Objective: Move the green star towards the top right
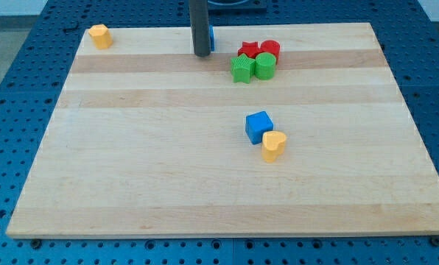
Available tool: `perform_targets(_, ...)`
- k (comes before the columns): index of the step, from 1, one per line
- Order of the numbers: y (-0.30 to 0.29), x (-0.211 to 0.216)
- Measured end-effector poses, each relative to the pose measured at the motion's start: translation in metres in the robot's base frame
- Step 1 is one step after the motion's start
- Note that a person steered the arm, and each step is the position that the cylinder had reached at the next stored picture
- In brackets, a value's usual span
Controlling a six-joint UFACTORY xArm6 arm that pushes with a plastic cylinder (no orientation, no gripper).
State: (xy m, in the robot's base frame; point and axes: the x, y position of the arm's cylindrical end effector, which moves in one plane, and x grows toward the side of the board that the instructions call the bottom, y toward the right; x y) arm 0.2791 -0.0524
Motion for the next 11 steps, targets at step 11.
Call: perform_targets(11, 0.07, 0.054)
